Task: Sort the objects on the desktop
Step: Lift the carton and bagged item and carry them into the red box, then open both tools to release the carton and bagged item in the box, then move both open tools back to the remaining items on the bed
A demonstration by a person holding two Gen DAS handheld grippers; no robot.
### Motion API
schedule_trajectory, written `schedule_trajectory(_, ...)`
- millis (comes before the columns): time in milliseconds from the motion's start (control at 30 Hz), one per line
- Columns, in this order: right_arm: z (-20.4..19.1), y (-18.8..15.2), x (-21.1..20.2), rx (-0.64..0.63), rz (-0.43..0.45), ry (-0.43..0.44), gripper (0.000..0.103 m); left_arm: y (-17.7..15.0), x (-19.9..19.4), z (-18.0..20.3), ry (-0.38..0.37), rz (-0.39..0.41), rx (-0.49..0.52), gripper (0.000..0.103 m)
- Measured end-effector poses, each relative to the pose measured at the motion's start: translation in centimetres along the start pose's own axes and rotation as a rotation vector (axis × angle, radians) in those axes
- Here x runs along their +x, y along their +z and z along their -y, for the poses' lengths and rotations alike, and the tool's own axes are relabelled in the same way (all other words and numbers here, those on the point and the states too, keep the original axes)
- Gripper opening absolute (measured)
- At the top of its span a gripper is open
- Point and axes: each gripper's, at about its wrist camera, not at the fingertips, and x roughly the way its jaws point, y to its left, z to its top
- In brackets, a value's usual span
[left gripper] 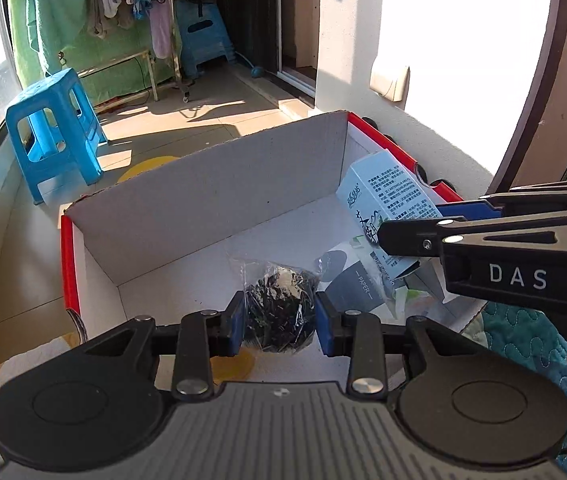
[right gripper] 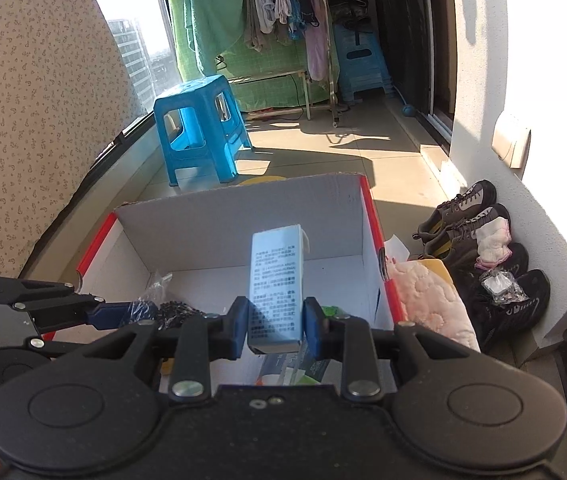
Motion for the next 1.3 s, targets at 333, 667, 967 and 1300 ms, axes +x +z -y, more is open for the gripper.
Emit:
schedule_trajectory(333, 0.3, -0.4, 2.8, 0.011, -0.081, 0.014, 0.028, -0.4, 2.3, -1.2, -0.037, -0.079, -0.018, 0.034)
schedule_trajectory(667, 0.0, -0.7, 3.0, -0.004, -0.110, 0.009, 0.034, -0.8, 2.1, -0.2, -0.046, -0.093, 0.021, 0.035)
schedule_trajectory(967, 0.5, -0.8, 2.3, 0.029, -0.102, 0.020, 0.034, -0.8, 1.1, 0.2, -0.022, -0.064, 0.010, 0.071)
schedule_trajectory(1300, 0.6, -0.7, -0.6, 0.022, -0.072, 0.031, 0.036, -1.1, -1.9, 1.4, -0.014, -0.037, 0.017, 0.071)
